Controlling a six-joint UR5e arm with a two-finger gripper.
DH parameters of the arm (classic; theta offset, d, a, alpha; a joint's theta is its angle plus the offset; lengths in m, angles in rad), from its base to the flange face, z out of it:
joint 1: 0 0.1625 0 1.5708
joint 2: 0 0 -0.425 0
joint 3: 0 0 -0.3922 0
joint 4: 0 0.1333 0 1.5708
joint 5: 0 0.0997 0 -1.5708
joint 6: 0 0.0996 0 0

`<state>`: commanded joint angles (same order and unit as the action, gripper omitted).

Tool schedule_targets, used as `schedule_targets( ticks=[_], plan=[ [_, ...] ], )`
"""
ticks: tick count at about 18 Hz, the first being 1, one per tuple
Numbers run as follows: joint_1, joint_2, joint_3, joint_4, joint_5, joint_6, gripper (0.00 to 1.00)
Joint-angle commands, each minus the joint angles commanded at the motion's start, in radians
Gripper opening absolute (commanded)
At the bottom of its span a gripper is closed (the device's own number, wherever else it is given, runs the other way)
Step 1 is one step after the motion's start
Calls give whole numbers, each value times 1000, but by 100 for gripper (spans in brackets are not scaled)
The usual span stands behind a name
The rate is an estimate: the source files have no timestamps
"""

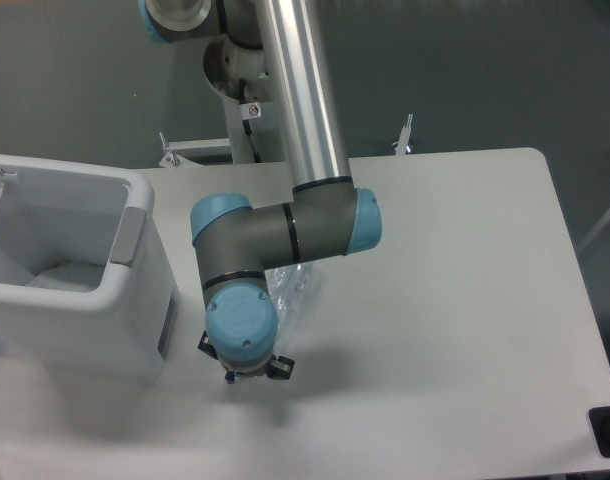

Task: Place the trash in the trash can
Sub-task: 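Close the gripper around the bottle's cap end, then lift the bottle and carry it over the trash bin opening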

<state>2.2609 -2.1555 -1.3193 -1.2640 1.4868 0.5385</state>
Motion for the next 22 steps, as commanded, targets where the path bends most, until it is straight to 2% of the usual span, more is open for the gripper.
schedule_targets(
  ticks=[8, 10, 12, 14, 16, 22],
  plan=[
    [121, 127, 92, 17, -311, -6, 12],
    [155, 163, 104, 47, -422, -20, 11],
    [170, 190, 106, 112, -494, -35, 11],
    [172, 216, 107, 175, -531, -43, 11],
    [170, 241, 109, 210, -560, -48, 11],
    [138, 328, 103, 226, -637, -54, 11]
  ],
)
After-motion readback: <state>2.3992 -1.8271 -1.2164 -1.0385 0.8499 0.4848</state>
